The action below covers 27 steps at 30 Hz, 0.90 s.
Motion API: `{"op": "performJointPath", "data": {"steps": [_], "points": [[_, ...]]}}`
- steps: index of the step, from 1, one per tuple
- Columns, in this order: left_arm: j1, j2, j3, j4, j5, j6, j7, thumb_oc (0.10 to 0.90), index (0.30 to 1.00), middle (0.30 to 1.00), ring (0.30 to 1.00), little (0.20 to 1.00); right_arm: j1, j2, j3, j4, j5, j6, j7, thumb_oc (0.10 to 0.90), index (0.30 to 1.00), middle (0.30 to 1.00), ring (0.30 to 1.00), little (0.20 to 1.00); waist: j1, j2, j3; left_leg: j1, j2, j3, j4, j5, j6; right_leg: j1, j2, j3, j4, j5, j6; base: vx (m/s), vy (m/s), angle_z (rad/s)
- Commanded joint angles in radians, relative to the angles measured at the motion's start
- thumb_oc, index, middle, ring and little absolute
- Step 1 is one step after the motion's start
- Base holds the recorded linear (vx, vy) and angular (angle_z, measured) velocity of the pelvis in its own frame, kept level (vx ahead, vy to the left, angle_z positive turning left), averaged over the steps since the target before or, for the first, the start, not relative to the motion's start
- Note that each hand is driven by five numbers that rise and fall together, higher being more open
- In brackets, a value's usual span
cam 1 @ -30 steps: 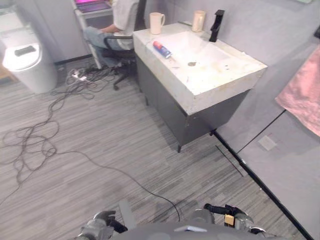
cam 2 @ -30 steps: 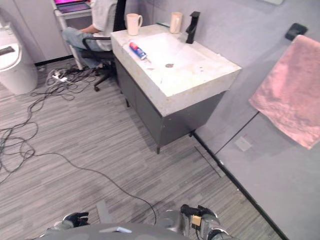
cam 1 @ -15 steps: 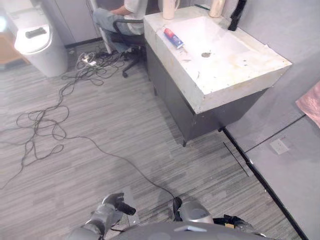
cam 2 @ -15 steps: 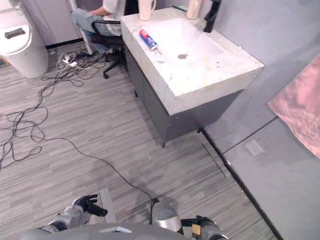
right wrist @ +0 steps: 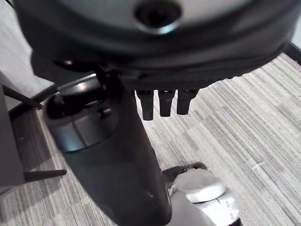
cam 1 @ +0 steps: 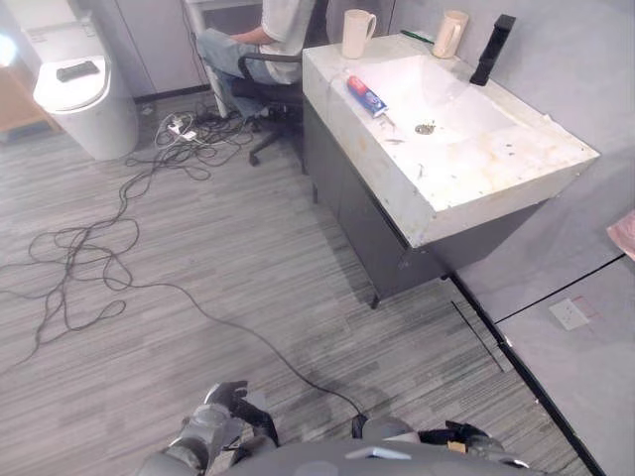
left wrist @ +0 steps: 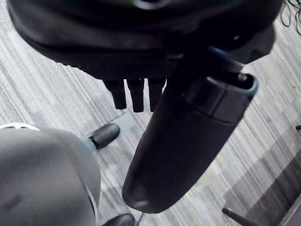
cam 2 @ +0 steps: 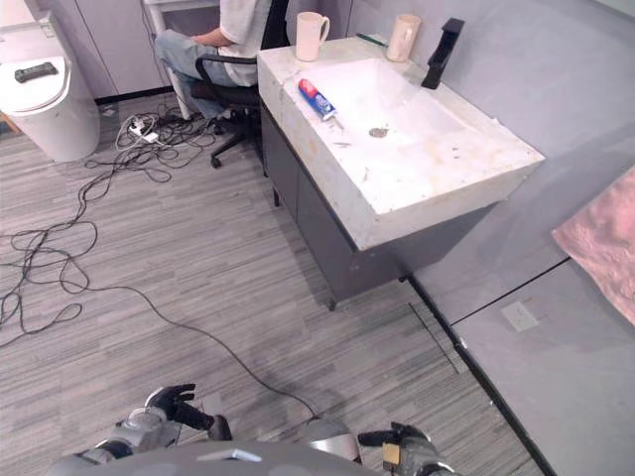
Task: Organize the bathroom.
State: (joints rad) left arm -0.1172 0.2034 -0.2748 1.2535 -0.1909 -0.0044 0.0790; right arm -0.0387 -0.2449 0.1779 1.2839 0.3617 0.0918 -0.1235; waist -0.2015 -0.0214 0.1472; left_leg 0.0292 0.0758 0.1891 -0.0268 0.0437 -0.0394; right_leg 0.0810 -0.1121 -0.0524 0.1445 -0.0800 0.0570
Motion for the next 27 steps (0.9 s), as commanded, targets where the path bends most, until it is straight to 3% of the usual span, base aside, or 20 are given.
{"op": "performJointPath", "data": {"steps": [1, 3, 4, 7, 8, 9, 11, 12, 13, 16, 17, 19, 20, 22, 24, 25, 26, 27], "points": [[-0.016, 0.037, 0.012, -0.012, -0.020, -0.013, 0.015, 0.800, 0.900, 0.900, 0.900, 0.900, -0.066, -0.035, 0.007, -0.003, 0.016, -0.002, -0.027, 0.800, 0.900, 0.900, 0.900, 0.900, 0.017, 0.042, -0.004, -0.025, 0.086, -0.014, 0.064, -0.006, -0.006, -0.135, -0.001, 0.075, 0.083, 0.031, 0.070, 0.25, 0.347, 0.07], [-0.016, 0.035, 0.011, -0.005, -0.023, -0.005, 0.009, 0.800, 0.900, 0.900, 0.900, 0.900, -0.065, -0.033, 0.001, -0.004, 0.010, 0.003, -0.026, 0.800, 0.900, 0.900, 0.900, 0.900, 0.016, 0.047, -0.003, -0.017, 0.079, -0.014, 0.064, -0.012, 0.003, -0.154, -0.016, 0.069, 0.133, 0.036, 0.078, 0.24, 0.324, 0.15], [-0.010, 0.034, 0.014, 0.015, -0.030, -0.005, -0.001, 0.800, 0.900, 0.900, 0.900, 0.900, -0.055, -0.032, -0.008, -0.003, -0.017, 0.002, -0.009, 0.800, 0.900, 0.900, 0.900, 0.900, 0.013, 0.065, 0.003, -0.003, 0.059, -0.006, 0.066, -0.033, 0.033, -0.224, -0.057, 0.066, 0.318, 0.114, 0.083, 0.28, 0.383, 0.21], [-0.006, 0.038, 0.002, 0.031, 0.010, -0.014, -0.003, 0.800, 0.900, 0.900, 0.900, 0.900, -0.034, -0.039, -0.014, -0.008, -0.051, -0.005, 0.018, 0.800, 0.900, 0.900, 0.900, 0.900, 0.013, 0.080, 0.021, 0.013, 0.040, 0.012, 0.090, -0.085, 0.065, -0.376, -0.116, 0.083, 0.553, 0.246, 0.076, 0.29, 0.363, -0.14], [-0.005, 0.039, 0.003, 0.032, 0.012, -0.014, 0.000, 0.800, 0.900, 0.900, 0.900, 0.900, -0.034, -0.040, -0.013, -0.008, -0.054, -0.003, 0.023, 0.800, 0.900, 0.900, 0.900, 0.900, 0.012, 0.079, 0.023, 0.017, 0.038, 0.015, 0.092, -0.091, 0.066, -0.389, -0.116, 0.087, 0.562, 0.254, 0.078, 0.27, 0.199, -0.06], [-0.003, 0.043, 0.008, 0.035, 0.012, -0.015, 0.009, 0.800, 0.900, 0.900, 0.900, 0.900, -0.036, -0.041, -0.009, -0.004, -0.062, 0.002, 0.035, 0.800, 0.900, 0.900, 0.900, 0.900, 0.002, 0.078, 0.026, 0.032, 0.033, 0.017, 0.093, -0.102, 0.068, -0.415, -0.083, 0.084, 0.553, 0.261, 0.084, 0.26, 0.136, -0.12], [-0.008, 0.045, 0.016, 0.036, -0.006, -0.024, 0.020, 0.800, 0.900, 0.900, 0.900, 0.900, -0.035, -0.036, 0.000, 0.010, -0.071, 0.000, 0.041, 0.800, 0.900, 0.900, 0.900, 0.900, -0.028, 0.054, 0.026, 0.082, -0.011, 0.025, 0.077, -0.122, 0.073, -0.438, -0.004, 0.038, 0.464, 0.244, 0.103, 0.44, 0.182, -0.38], [-0.015, 0.043, 0.018, 0.030, -0.004, -0.028, 0.025, 0.800, 0.900, 0.900, 0.900, 0.900, -0.032, -0.031, 0.005, 0.009, -0.061, 0.001, 0.035, 0.800, 0.900, 0.900, 0.900, 0.900, -0.044, 0.027, 0.018, 0.113, -0.054, 0.029, 0.063, -0.132, 0.073, -0.447, 0.017, -0.014, 0.325, 0.240, 0.108, 0.67, 0.179, -0.24], [-0.027, 0.039, 0.008, 0.017, 0.003, -0.031, 0.027, 0.800, 0.900, 0.900, 0.900, 0.900, -0.021, -0.023, 0.014, 0.001, -0.038, 0.001, 0.020, 0.800, 0.900, 0.900, 0.900, 0.900, -0.066, -0.010, 0.011, 0.157, -0.112, 0.014, 0.046, -0.156, 0.066, -0.423, 0.049, -0.089, 0.105, 0.245, 0.104, 0.55, 0.123, -0.08], [-0.045, 0.031, -0.004, 0.006, -0.002, -0.026, 0.037, 0.800, 0.900, 0.900, 0.900, 0.900, 0.000, -0.015, 0.019, -0.010, -0.034, -0.001, 0.013, 0.800, 0.900, 0.900, 0.900, 0.900, -0.088, -0.030, 0.016, 0.213, -0.152, -0.020, 0.040, -0.198, 0.059, -0.395, 0.089, -0.159, -0.067, 0.333, 0.103, 0.45, 0.127, 0.33], [-0.053, 0.025, -0.002, 0.007, 0.007, -0.031, 0.038, 0.800, 0.900, 0.900, 0.900, 0.900, 0.009, -0.013, 0.019, -0.005, -0.022, -0.006, 0.012, 0.800, 0.900, 0.900, 0.900, 0.900, -0.101, -0.036, 0.013, 0.241, -0.178, -0.050, 0.038, -0.222, 0.067, -0.398, 0.103, -0.146, -0.085, 0.359, 0.090, 0.32, 0.092, 0.34], [-0.057, 0.023, 0.000, 0.007, 0.024, -0.030, 0.036, 0.800, 0.900, 0.900, 0.900, 0.900, 0.015, -0.015, 0.012, -0.005, -0.016, -0.008, 0.010, 0.800, 0.900, 0.900, 0.900, 0.900, -0.107, -0.032, 0.006, 0.252, -0.186, -0.073, 0.034, -0.225, 0.070, -0.384, 0.112, -0.122, -0.086, 0.351, 0.077, 0.25, 0.087, 0.38], [-0.060, 0.018, -0.001, 0.007, 0.038, -0.028, 0.031, 0.800, 0.900, 0.900, 0.900, 0.900, 0.024, -0.018, 0.003, -0.003, -0.005, -0.010, 0.004, 0.800, 0.900, 0.900, 0.900, 0.900, -0.117, -0.024, -0.004, 0.263, -0.182, -0.099, 0.051, -0.220, 0.061, -0.364, 0.128, -0.100, -0.075, 0.329, 0.054, 0.27, 0.141, 0.61], [-0.066, 0.013, -0.005, 0.006, 0.030, -0.037, 0.016, 0.800, 0.900, 0.900, 0.900, 0.900, 0.032, -0.028, -0.010, -0.004, 0.015, -0.003, -0.002, 0.800, 0.900, 0.900, 0.900, 0.900, -0.131, -0.006, -0.014, 0.237, -0.122, -0.082, 0.196, -0.096, -0.014, -0.307, 0.144, -0.080, -0.104, 0.303, 0.015, 0.21, 0.101, 0.59], [-0.068, 0.008, -0.005, -0.010, 0.013, -0.045, 0.021, 0.800, 0.900, 0.900, 0.900, 0.900, 0.024, -0.032, -0.007, -0.004, -0.035, 0.019, 0.006, 0.800, 0.900, 0.900, 0.900, 0.900, -0.136, -0.024, -0.028, 0.184, -0.091, -0.070, 0.434, 0.024, -0.070, -0.254, 0.128, -0.063, -0.116, 0.273, -0.010, 0.18, 0.005, 0.24], [-0.069, 0.006, -0.005, -0.012, 0.008, -0.044, 0.023, 0.800, 0.900, 0.900, 0.900, 0.900, 0.022, -0.033, -0.002, -0.006, -0.034, 0.025, 0.007, 0.800, 0.900, 0.900, 0.900, 0.900, -0.132, -0.030, -0.030, 0.160, -0.082, -0.066, 0.477, 0.047, -0.077, -0.236, 0.125, -0.056, -0.121, 0.265, -0.015, 0.22, -0.021, -0.14], [-0.078, 0.001, -0.007, -0.023, -0.006, -0.034, 0.029, 0.800, 0.900, 0.900, 0.900, 0.900, 0.018, -0.036, 0.012, -0.013, -0.005, 0.031, 0.003, 0.800, 0.900, 0.900, 0.900, 0.900, -0.112, -0.055, -0.032, 0.059, -0.064, -0.053, 0.594, 0.053, -0.075, -0.189, 0.114, -0.028, -0.132, 0.245, -0.027, 0.23, 0.011, -0.30], [-0.087, -0.002, -0.010, -0.033, -0.004, -0.023, 0.036, 0.800, 0.900, 0.900, 0.900, 0.900, 0.007, -0.040, 0.016, -0.023, 0.010, 0.031, -0.002, 0.800, 0.900, 0.900, 0.900, 0.900, -0.076, -0.082, -0.023, -0.095, -0.023, -0.040, 0.682, 0.009, -0.038, -0.125, 0.105, 0.016, -0.140, 0.223, -0.037, 0.25, 0.068, -0.39]]}}
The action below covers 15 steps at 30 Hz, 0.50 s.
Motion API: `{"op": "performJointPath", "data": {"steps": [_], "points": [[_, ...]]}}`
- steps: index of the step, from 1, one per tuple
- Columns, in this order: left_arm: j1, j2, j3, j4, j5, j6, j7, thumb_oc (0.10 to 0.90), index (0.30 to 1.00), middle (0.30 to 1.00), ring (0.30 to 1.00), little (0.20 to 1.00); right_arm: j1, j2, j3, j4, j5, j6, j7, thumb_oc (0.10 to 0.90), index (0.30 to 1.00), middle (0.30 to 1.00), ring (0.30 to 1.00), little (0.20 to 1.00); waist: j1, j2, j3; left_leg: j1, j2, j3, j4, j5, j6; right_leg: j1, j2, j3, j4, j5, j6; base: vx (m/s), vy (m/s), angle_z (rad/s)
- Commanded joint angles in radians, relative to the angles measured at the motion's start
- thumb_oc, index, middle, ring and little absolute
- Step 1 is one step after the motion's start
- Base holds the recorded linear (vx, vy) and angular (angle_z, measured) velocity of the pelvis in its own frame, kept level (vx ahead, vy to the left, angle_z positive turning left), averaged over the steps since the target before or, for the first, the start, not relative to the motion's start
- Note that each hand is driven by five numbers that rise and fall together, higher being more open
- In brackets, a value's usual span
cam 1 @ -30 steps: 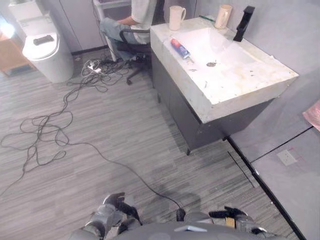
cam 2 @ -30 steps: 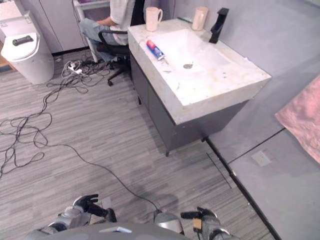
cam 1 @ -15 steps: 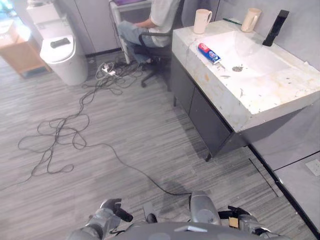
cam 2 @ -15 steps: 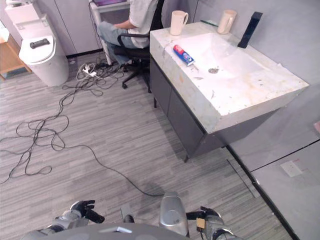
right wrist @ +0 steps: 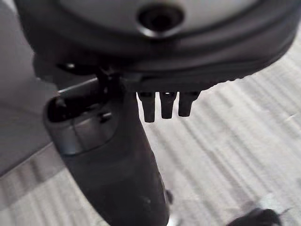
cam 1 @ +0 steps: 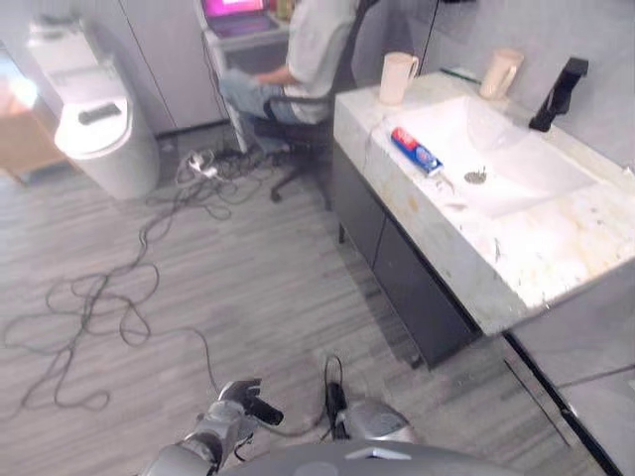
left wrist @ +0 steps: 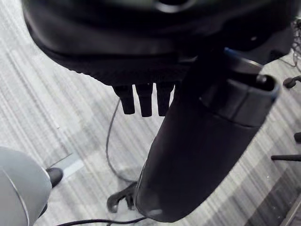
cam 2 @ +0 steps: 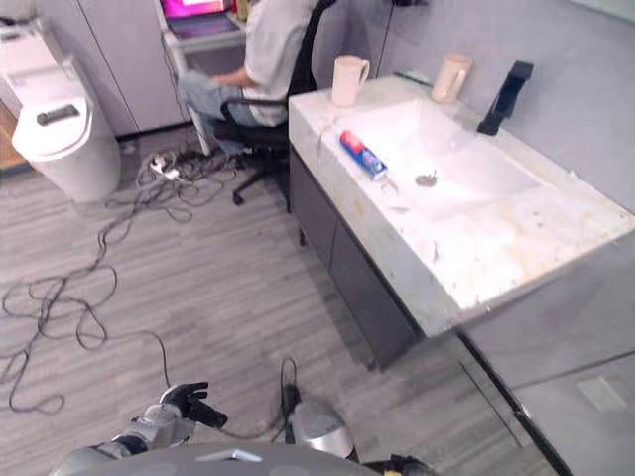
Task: Organize the bathroom.
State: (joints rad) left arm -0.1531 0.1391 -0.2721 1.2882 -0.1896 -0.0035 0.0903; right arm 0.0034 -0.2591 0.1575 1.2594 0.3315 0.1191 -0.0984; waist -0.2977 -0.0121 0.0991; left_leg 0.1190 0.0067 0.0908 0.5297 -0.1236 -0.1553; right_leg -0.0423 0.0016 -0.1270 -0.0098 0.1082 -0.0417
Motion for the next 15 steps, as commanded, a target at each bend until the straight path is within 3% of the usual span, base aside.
{"op": "performJointPath", "data": {"steps": [1, 3, 5, 7, 9, 11, 15], "points": [[-0.054, 0.063, -0.015, -0.072, -0.007, -0.023, 0.026, 0.800, 0.900, 0.900, 0.900, 0.900, -0.046, -0.026, 0.040, -0.001, 0.030, 0.012, -0.024, 0.800, 0.900, 0.900, 0.900, 0.900, 0.038, -0.100, 0.030, -0.235, 0.067, 0.066, 0.120, 0.153, 0.104, 0.029, -0.010, 0.112, 0.013, 0.019, 0.059, 0.15, 0.078, -0.60], [-0.054, 0.065, -0.016, -0.079, -0.014, -0.021, 0.031, 0.800, 0.900, 0.900, 0.900, 0.900, -0.057, -0.024, 0.045, 0.002, 0.023, 0.017, -0.027, 0.800, 0.900, 0.900, 0.900, 0.900, 0.049, -0.101, 0.034, -0.245, 0.079, 0.074, 0.078, 0.135, 0.123, 0.048, -0.007, 0.130, 0.012, 0.005, 0.059, 0.15, 0.155, -0.86], [-0.050, 0.072, -0.018, -0.089, -0.029, -0.016, 0.033, 0.800, 0.900, 0.900, 0.900, 0.900, -0.074, -0.020, 0.054, 0.014, 0.037, 0.015, -0.036, 0.800, 0.900, 0.900, 0.900, 0.900, 0.063, -0.095, 0.031, -0.239, 0.075, 0.079, -0.080, 0.107, 0.148, 0.061, -0.004, 0.163, 0.016, -0.019, 0.067, 0.28, 0.303, -0.53], [-0.037, 0.078, -0.026, -0.089, -0.035, -0.020, 0.035, 0.800, 0.900, 0.900, 0.900, 0.900, -0.086, -0.020, 0.057, 0.022, 0.023, 0.014, -0.032, 0.800, 0.900, 0.900, 0.900, 0.900, 0.084, -0.072, 0.032, -0.207, 0.083, 0.044, -0.299, 0.124, 0.136, 0.079, 0.003, 0.201, 0.019, -0.044, 0.089, 0.32, 0.329, -0.66], [-0.025, 0.084, -0.036, -0.085, -0.029, -0.028, 0.041, 0.800, 0.900, 0.900, 0.900, 0.900, -0.089, -0.021, 0.056, 0.028, 0.023, 0.018, -0.034, 0.800, 0.900, 0.900, 0.900, 0.900, 0.098, -0.047, 0.032, -0.181, 0.114, 0.013, -0.451, 0.181, 0.112, 0.090, 0.003, 0.222, 0.024, -0.069, 0.106, 0.34, 0.345, -0.64], [-0.016, 0.085, -0.040, -0.076, -0.033, -0.031, 0.042, 0.800, 0.900, 0.900, 0.900, 0.900, -0.084, -0.018, 0.053, 0.035, 0.019, 0.012, -0.035, 0.800, 0.900, 0.900, 0.900, 0.900, 0.104, -0.032, 0.034, -0.175, 0.127, -0.006, -0.491, 0.206, 0.105, 0.088, -0.007, 0.232, 0.047, -0.093, 0.118, 0.27, 0.311, -0.47], [-0.004, 0.085, -0.029, -0.058, -0.022, -0.030, 0.026, 0.800, 0.900, 0.900, 0.900, 0.900, -0.076, -0.017, 0.047, 0.036, 0.048, 0.010, -0.043, 0.800, 0.900, 0.900, 0.900, 0.900, 0.100, -0.003, 0.035, -0.130, 0.140, 0.016, -0.509, 0.193, 0.103, 0.056, -0.057, 0.216, 0.122, -0.122, 0.149, 0.22, 0.363, -0.52]]}}
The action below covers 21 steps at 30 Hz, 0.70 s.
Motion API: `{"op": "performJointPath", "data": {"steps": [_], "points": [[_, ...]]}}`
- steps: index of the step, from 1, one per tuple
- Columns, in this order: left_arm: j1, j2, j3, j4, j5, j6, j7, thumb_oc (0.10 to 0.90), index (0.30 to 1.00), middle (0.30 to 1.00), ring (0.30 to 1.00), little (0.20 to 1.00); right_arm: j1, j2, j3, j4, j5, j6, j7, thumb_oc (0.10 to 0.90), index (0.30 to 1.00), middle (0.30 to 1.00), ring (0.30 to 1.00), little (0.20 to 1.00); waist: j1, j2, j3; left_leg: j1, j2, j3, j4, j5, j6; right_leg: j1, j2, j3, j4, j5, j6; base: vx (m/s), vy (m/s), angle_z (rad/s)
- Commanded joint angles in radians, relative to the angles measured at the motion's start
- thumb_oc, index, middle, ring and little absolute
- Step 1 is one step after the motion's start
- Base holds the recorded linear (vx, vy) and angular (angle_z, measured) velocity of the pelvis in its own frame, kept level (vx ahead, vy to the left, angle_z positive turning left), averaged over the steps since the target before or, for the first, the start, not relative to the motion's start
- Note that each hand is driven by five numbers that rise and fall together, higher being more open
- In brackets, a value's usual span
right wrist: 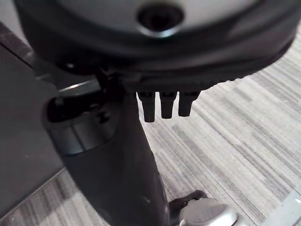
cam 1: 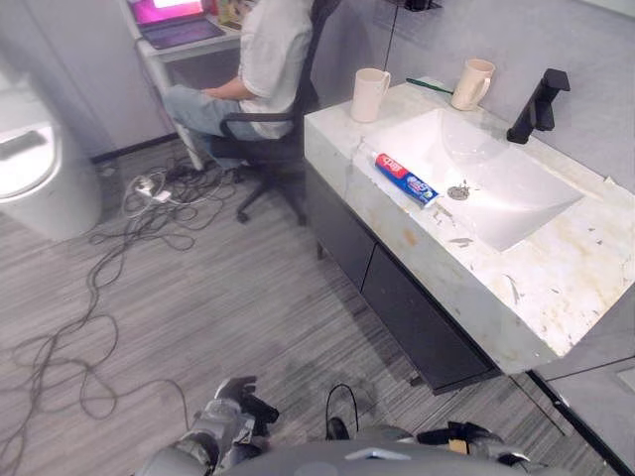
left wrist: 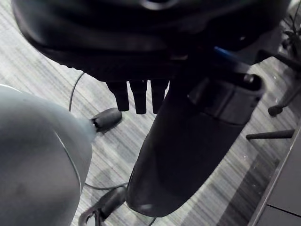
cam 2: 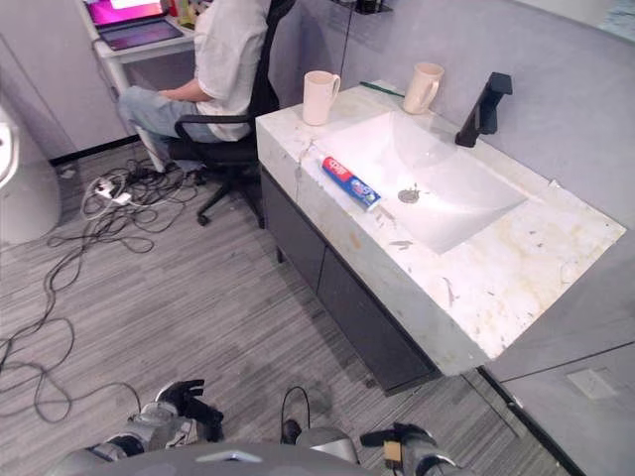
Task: Organize the bathroom.
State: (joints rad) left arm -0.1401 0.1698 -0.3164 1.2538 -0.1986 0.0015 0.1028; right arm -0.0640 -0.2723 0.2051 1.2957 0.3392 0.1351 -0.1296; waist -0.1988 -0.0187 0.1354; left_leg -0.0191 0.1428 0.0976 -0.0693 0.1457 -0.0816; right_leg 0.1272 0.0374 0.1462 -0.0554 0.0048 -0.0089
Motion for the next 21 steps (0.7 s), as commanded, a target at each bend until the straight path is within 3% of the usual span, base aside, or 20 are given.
{"op": "performJointPath", "data": {"steps": [1, 3, 5, 7, 9, 10, 12, 15, 17, 19, 20, 21], "points": [[-0.018, 0.054, 0.017, -0.019, -0.010, -0.029, 0.016, 0.800, 0.900, 0.900, 0.900, 0.900, -0.005, 0.000, -0.016, 0.003, 0.044, -0.012, -0.009, 0.800, 0.900, 0.900, 0.900, 0.900, -0.008, 0.014, -0.002, 0.026, -0.005, 0.027, 0.089, -0.094, 0.037, -0.131, -0.111, -0.057, 0.196, -0.024, 0.128, 0.20, 0.333, -0.31], [-0.019, 0.058, 0.012, -0.012, 0.004, -0.015, 0.016, 0.800, 0.900, 0.900, 0.900, 0.900, 0.003, 0.007, -0.020, -0.003, 0.059, -0.015, -0.016, 0.800, 0.900, 0.900, 0.900, 0.900, -0.020, 0.031, -0.002, 0.050, -0.012, 0.034, 0.075, -0.103, 0.048, -0.164, -0.129, -0.063, 0.258, -0.026, 0.138, 0.20, 0.342, -0.14], [-0.012, 0.062, 0.006, -0.001, 0.022, -0.012, 0.004, 0.800, 0.900, 0.900, 0.900, 0.900, 0.018, 0.014, -0.028, -0.014, 0.031, -0.021, -0.006, 0.800, 0.900, 0.900, 0.900, 0.900, -0.034, 0.051, 0.006, 0.074, -0.022, 0.048, 0.069, -0.125, 0.069, -0.264, -0.157, -0.076, 0.424, 0.028, 0.163, 0.16, 0.288, -0.35], [-0.005, 0.068, 0.008, 0.017, 0.003, -0.013, 0.018, 0.800, 0.900, 0.900, 0.900, 0.900, 0.027, 0.013, -0.033, -0.014, 0.005, -0.040, 0.017, 0.800, 0.900, 0.900, 0.900, 0.900, -0.038, 0.064, 0.019, 0.093, -0.034, 0.090, 0.076, -0.160, 0.090, -0.357, -0.183, -0.122, 0.558, 0.089, 0.164, 0.15, 0.224, -0.62], [0.004, 0.075, 0.028, 0.024, -0.016, -0.013, 0.027, 0.800, 0.900, 0.900, 0.900, 0.900, 0.024, 0.011, -0.033, -0.015, -0.032, -0.039, 0.036, 0.800, 0.900, 0.900, 0.900, 0.900, -0.036, 0.059, 0.020, 0.111, -0.043, 0.136, 0.083, -0.186, 0.094, -0.388, -0.200, -0.162, 0.566, 0.110, 0.170, 0.16, 0.135, -0.83], [0.011, 0.079, 0.045, 0.026, -0.017, -0.021, 0.027, 0.800, 0.900, 0.900, 0.900, 0.900, 0.019, 0.016, -0.026, -0.011, -0.046, -0.037, 0.041, 0.800, 0.900, 0.900, 0.900, 0.900, -0.038, 0.045, 0.015, 0.130, -0.059, 0.174, 0.079, -0.193, 0.092, -0.386, -0.179, -0.224, 0.481, 0.092, 0.180, 0.22, 0.117, -1.21], [0.021, 0.084, 0.058, 0.024, -0.019, -0.035, 0.032, 0.800, 0.900, 0.900, 0.900, 0.900, 0.020, 0.022, -0.017, -0.013, -0.049, -0.036, 0.044, 0.800, 0.900, 0.900, 0.900, 0.900, -0.041, 0.026, 0.009, 0.157, -0.077, 0.228, 0.070, -0.207, 0.084, -0.369, -0.154, -0.323, 0.338, 0.062, 0.164, 0.16, 0.051, -1.10], [0.023, 0.082, 0.052, 0.015, 0.000, -0.058, 0.061, 0.800, 0.900, 0.900, 0.900, 0.900, 0.040, 0.031, -0.016, -0.011, -0.012, -0.050, 0.045, 0.800, 0.900, 0.900, 0.900, 0.900, -0.039, -0.008, -0.002, 0.207, -0.127, 0.283, 0.051, -0.241, 0.083, -0.360, -0.121, -0.487, 0.172, 0.119, 0.133, 0.15, 0.041, -1.02], [0.015, 0.080, 0.041, 0.011, 0.038, -0.052, 0.064, 0.800, 0.900, 0.900, 0.900, 0.900, 0.053, 0.034, -0.025, 0.002, 0.029, -0.062, 0.047, 0.800, 0.900, 0.900, 0.900, 0.900, -0.052, -0.006, -0.003, 0.226, -0.135, 0.243, 0.054, -0.253, 0.086, -0.349, -0.083, -0.421, 0.155, 0.122, 0.118, 0.11, 0.032, -0.27], [0.012, 0.078, 0.036, 0.016, 0.055, -0.060, 0.058, 0.800, 0.900, 0.900, 0.900, 0.900, 0.064, 0.033, -0.036, 0.005, 0.046, -0.076, 0.034, 0.800, 0.900, 0.900, 0.900, 0.900, -0.054, -0.007, -0.014, 0.219, -0.129, 0.229, 0.087, -0.250, 0.074, -0.338, -0.086, -0.418, 0.158, 0.112, 0.099, 0.08, 0.024, 0.46], [0.009, 0.073, 0.034, 0.015, 0.063, -0.067, 0.053, 0.800, 0.900, 0.900, 0.900, 0.900, 0.071, 0.028, -0.043, 0.006, 0.037, -0.078, 0.024, 0.800, 0.900, 0.900, 0.900, 0.900, -0.054, -0.003, -0.015, 0.201, -0.095, 0.223, 0.167, -0.214, 0.044, -0.310, -0.076, -0.398, 0.141, 0.105, 0.083, 0.17, 0.033, 0.36], [0.006, 0.070, 0.029, 0.007, 0.043, -0.072, 0.050, 0.800, 0.900, 0.900, 0.900, 0.900, 0.076, 0.018, -0.045, 0.008, 0.055, -0.072, 0.017, 0.800, 0.900, 0.900, 0.900, 0.900, -0.042, -0.012, -0.017, 0.141, -0.052, 0.181, 0.314, -0.139, 0.009, -0.262, -0.069, -0.356, 0.109, 0.104, 0.064, 0.16, 0.028, 0.06]]}}
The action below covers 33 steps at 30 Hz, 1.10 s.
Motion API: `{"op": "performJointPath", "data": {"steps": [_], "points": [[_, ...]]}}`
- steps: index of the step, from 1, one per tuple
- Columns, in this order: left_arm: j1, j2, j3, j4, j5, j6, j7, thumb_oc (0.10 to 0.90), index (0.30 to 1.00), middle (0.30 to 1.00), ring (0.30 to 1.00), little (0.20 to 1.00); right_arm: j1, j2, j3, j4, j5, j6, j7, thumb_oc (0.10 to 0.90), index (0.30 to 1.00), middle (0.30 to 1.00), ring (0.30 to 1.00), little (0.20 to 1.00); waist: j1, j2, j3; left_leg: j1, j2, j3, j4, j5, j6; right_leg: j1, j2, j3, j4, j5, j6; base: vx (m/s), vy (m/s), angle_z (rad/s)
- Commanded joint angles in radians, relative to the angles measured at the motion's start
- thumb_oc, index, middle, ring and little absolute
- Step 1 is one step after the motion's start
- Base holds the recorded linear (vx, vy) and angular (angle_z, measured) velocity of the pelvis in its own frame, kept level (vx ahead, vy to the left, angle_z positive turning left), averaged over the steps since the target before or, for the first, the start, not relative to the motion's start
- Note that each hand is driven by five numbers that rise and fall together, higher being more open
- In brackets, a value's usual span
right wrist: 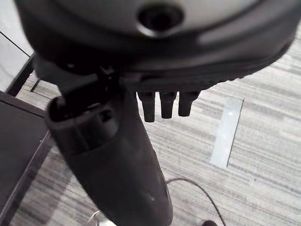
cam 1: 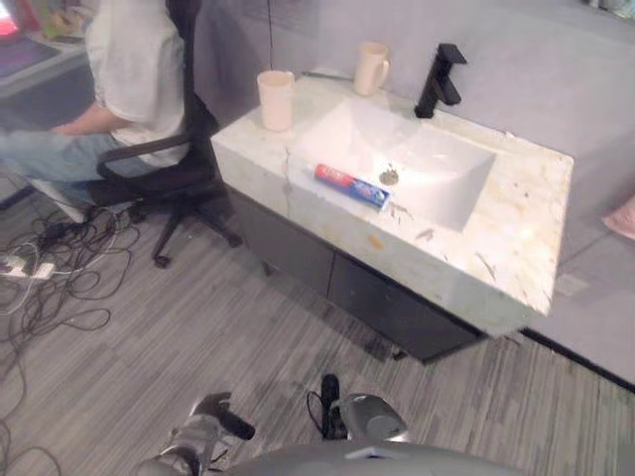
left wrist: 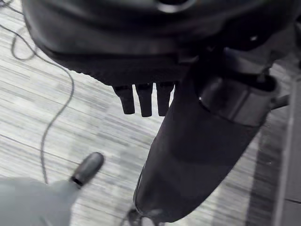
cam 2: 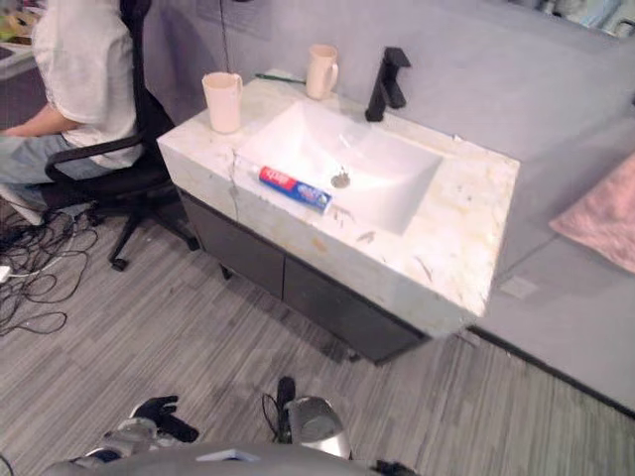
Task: Organize the bathroom.
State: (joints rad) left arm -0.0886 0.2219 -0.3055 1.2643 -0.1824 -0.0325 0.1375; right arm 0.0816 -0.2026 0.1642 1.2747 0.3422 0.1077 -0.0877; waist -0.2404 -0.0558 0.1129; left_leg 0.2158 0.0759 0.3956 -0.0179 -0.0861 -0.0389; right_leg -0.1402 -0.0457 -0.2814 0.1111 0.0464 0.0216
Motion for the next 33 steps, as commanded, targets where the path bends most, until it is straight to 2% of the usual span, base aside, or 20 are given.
{"op": "performJointPath", "data": {"steps": [1, 2, 6, 7, 8, 10, 12, 15, 16, 18, 19, 20, 22, 24, 25, 27, 28, 29, 30, 33], "points": [[-0.045, 0.018, 0.020, -0.004, 0.021, -0.038, 0.016, 0.800, 0.900, 0.900, 0.900, 0.900, -0.069, -0.052, -0.004, 0.029, 0.049, -0.045, -0.025, 0.800, 0.900, 0.900, 0.900, 0.900, 0.001, 0.020, 0.002, -0.105, 0.012, -0.124, 0.271, 0.100, -0.033, 0.006, 0.010, 0.077, -0.060, 0.064, 0.033, 0.17, 0.083, -0.56], [-0.041, 0.012, 0.029, -0.012, -0.014, -0.045, 0.027, 0.800, 0.900, 0.900, 0.900, 0.900, -0.069, -0.057, 0.001, 0.029, -0.014, -0.044, -0.011, 0.800, 0.900, 0.900, 0.900, 0.900, 0.019, 0.008, -0.002, -0.154, 0.014, -0.157, 0.323, 0.091, -0.021, 0.046, 0.010, 0.126, -0.082, 0.053, 0.031, 0.11, 0.100, -0.67], [-0.038, 0.013, 0.037, -0.025, -0.031, -0.039, 0.029, 0.800, 0.900, 0.900, 0.900, 0.900, -0.074, -0.057, 0.015, 0.036, -0.029, -0.050, -0.004, 0.800, 0.900, 0.900, 0.900, 0.900, 0.039, -0.003, -0.015, -0.168, 0.041, -0.193, 0.268, 0.079, 0.003, 0.086, 0.012, 0.192, -0.111, 0.041, 0.035, 0.14, 0.208, -1.21], [-0.044, 0.007, 0.032, -0.020, -0.022, -0.035, 0.035, 0.800, 0.900, 0.900, 0.900, 0.900, -0.082, -0.052, 0.014, 0.041, -0.021, -0.056, -0.009, 0.800, 0.900, 0.900, 0.900, 0.900, 0.052, -0.002, -0.022, -0.184, 0.063, -0.245, 0.175, 0.089, 0.004, 0.116, 0.016, 0.248, -0.129, 0.025, 0.044, 0.15, 0.291, -0.44], [-0.044, 0.006, 0.031, -0.020, -0.021, -0.034, 0.034, 0.800, 0.900, 0.900, 0.900, 0.900, -0.082, -0.052, 0.014, 0.041, -0.021, -0.057, -0.008, 0.800, 0.900, 0.900, 0.900, 0.900, 0.055, -0.001, -0.022, -0.183, 0.062, -0.249, 0.166, 0.088, 0.004, 0.119, 0.016, 0.254, -0.130, 0.024, 0.045, 0.17, 0.342, -0.48], [-0.042, -0.002, 0.019, -0.013, -0.028, -0.038, 0.043, 0.800, 0.900, 0.900, 0.900, 0.900, -0.093, -0.055, 0.020, 0.042, -0.029, -0.054, -0.008, 0.800, 0.900, 0.900, 0.900, 0.900, 0.068, 0.011, -0.022, -0.170, 0.062, -0.339, 0.079, 0.079, -0.004, 0.125, 0.007, 0.308, -0.127, 0.011, 0.058, 0.16, 0.356, -0.79], [-0.046, -0.005, 0.016, -0.008, -0.026, -0.039, 0.045, 0.800, 0.900, 0.900, 0.900, 0.900, -0.094, -0.057, 0.019, 0.047, -0.025, -0.061, -0.012, 0.800, 0.900, 0.900, 0.900, 0.900, 0.064, 0.015, -0.019, -0.166, 0.046, -0.373, 0.105, 0.050, -0.002, 0.112, -0.011, 0.337, -0.100, 0.004, 0.064, 0.09, 0.348, -0.94], [-0.050, -0.005, 0.009, -0.007, -0.011, -0.040, 0.050, 0.800, 0.900, 0.900, 0.900, 0.900, -0.089, -0.058, 0.018, 0.047, -0.023, -0.070, -0.011, 0.800, 0.900, 0.900, 0.900, 0.900, 0.049, 0.039, -0.017, -0.137, 0.050, -0.340, 0.037, 0.062, -0.004, 0.094, -0.024, 0.347, -0.073, -0.005, 0.087, 0.05, 0.340, -0.66], [-0.055, 0.001, 0.000, -0.003, -0.010, -0.037, 0.048, 0.800, 0.900, 0.900, 0.900, 0.900, -0.085, -0.053, 0.014, 0.042, -0.027, -0.078, -0.019, 0.800, 0.900, 0.900, 0.900, 0.900, 0.036, 0.051, -0.015, -0.116, 0.047, -0.323, -0.009, 0.071, -0.001, 0.082, -0.042, 0.349, -0.056, -0.007, 0.106, 0.03, 0.317, -0.22], [-0.060, 0.002, -0.006, 0.000, -0.006, -0.035, 0.052, 0.800, 0.900, 0.900, 0.900, 0.900, -0.085, -0.049, 0.014, 0.042, -0.020, -0.083, -0.023, 0.800, 0.900, 0.900, 0.900, 0.900, 0.026, 0.054, -0.014, -0.106, 0.033, -0.315, -0.014, 0.062, 0.008, 0.071, -0.052, 0.357, -0.048, -0.003, 0.116, 0.03, 0.323, -0.16], [-0.060, 0.001, -0.012, 0.010, -0.017, -0.038, 0.077, 0.800, 0.900, 0.900, 0.900, 0.900, -0.085, -0.041, 0.017, 0.041, -0.057, -0.092, -0.019, 0.800, 0.900, 0.900, 0.900, 0.900, 0.011, 0.060, -0.014, -0.090, 0.007, -0.278, -0.035, 0.052, 0.020, 0.048, -0.076, 0.354, -0.037, 0.013, 0.136, 0.02, 0.271, -0.20], [-0.058, 0.001, -0.012, 0.010, -0.020, -0.038, 0.081, 0.800, 0.900, 0.900, 0.900, 0.900, -0.085, -0.040, 0.018, 0.040, -0.066, -0.093, -0.018, 0.800, 0.900, 0.900, 0.900, 0.900, 0.011, 0.060, -0.014, -0.087, 0.004, -0.273, -0.037, 0.051, 0.021, 0.045, -0.079, 0.352, -0.036, 0.016, 0.139, 0.01, 0.321, -0.38], [-0.047, 0.004, 0.003, 0.015, -0.043, -0.048, 0.102, 0.800, 0.900, 0.900, 0.900, 0.900, -0.088, -0.033, 0.031, 0.033, -0.098, -0.101, -0.020, 0.800, 0.900, 0.900, 0.900, 0.900, 0.013, 0.058, -0.014, -0.070, -0.012, -0.228, -0.047, 0.039, 0.028, 0.024, -0.104, 0.305, -0.040, 0.038, 0.156, -0.01, 0.144, -0.53], [-0.032, 0.012, 0.023, 0.018, -0.028, -0.069, 0.112, 0.800, 0.900, 0.900, 0.900, 0.900, -0.097, -0.026, 0.035, 0.029, -0.112, -0.101, -0.015, 0.800, 0.900, 0.900, 0.900, 0.900, 0.032, 0.054, -0.010, -0.061, -0.018, -0.170, -0.053, 0.033, 0.032, 0.017, -0.124, 0.215, -0.032, 0.042, 0.164, -0.10, 0.080, -0.74], [-0.017, 0.022, 0.044, 0.013, -0.032, -0.086, 0.131, 0.800, 0.900, 0.900, 0.900, 0.900, -0.113, -0.023, 0.045, 0.026, -0.119, -0.099, -0.008, 0.800, 0.900, 0.900, 0.900, 0.900, 0.065, 0.059, -0.003, -0.067, -0.010, -0.108, -0.051, 0.041, 0.038, 0.016, -0.123, 0.118, 0.019, 0.007, 0.152, -0.18, 0.054, -0.77], [-0.009, 0.030, 0.058, 0.006, -0.056, -0.103, 0.157, 0.800, 0.900, 0.900, 0.900, 0.900, -0.124, -0.025, 0.050, 0.025, -0.114, -0.095, -0.003, 0.800, 0.900, 0.900, 0.900, 0.900, 0.088, 0.060, -0.003, -0.076, -0.007, -0.079, -0.052, 0.045, 0.044, 0.032, -0.112, 0.073, 0.027, -0.022, 0.136, -0.15, 0.010, -0.93], [-0.007, 0.031, 0.062, 0.005, -0.075, -0.119, 0.173, 0.800, 0.900, 0.900, 0.900, 0.900, -0.128, -0.024, 0.055, 0.027, -0.110, -0.096, -0.002, 0.800, 0.900, 0.900, 0.900, 0.900, 0.100, 0.053, -0.007, -0.079, -0.015, -0.071, -0.052, 0.042, 0.043, 0.044, -0.114, 0.048, -0.001, -0.016, 0.132, -0.09, -0.049, -0.59], [0.000, 0.029, 0.079, 0.007, -0.112, -0.148, 0.196, 0.800, 0.900, 0.900, 0.900, 0.900, -0.130, -0.022, 0.058, 0.031, -0.101, -0.098, -0.001, 0.800, 0.900, 0.900, 0.900, 0.900, 0.116, 0.045, -0.015, -0.088, -0.017, -0.069, -0.055, 0.050, 0.039, 0.069, -0.114, 0.032, -0.045, 0.001, 0.128, -0.04, -0.064, -0.29], [0.005, 0.025, 0.088, 0.006, -0.134, -0.167, 0.215, 0.800, 0.900, 0.900, 0.900, 0.900, -0.130, -0.020, 0.059, 0.037, -0.091, -0.102, -0.004, 0.800, 0.900, 0.900, 0.900, 0.900, 0.121, 0.043, -0.019, -0.092, -0.019, -0.073, -0.056, 0.053, 0.039, 0.084, -0.097, 0.048, -0.062, -0.001, 0.121, -0.02, -0.063, -0.17], [0.020, 0.019, 0.157, 0.006, -0.200, -0.209, 0.275, 0.800, 0.900, 0.900, 0.900, 0.900, -0.129, -0.016, 0.061, 0.037, -0.080, -0.097, -0.016, 0.800, 0.900, 0.900, 0.900, 0.900, 0.150, 0.032, -0.036, -0.108, -0.027, -0.080, -0.056, 0.070, 0.037, 0.131, -0.085, 0.039, -0.110, 0.005, 0.111, 0.00, -0.035, -0.07]]}}
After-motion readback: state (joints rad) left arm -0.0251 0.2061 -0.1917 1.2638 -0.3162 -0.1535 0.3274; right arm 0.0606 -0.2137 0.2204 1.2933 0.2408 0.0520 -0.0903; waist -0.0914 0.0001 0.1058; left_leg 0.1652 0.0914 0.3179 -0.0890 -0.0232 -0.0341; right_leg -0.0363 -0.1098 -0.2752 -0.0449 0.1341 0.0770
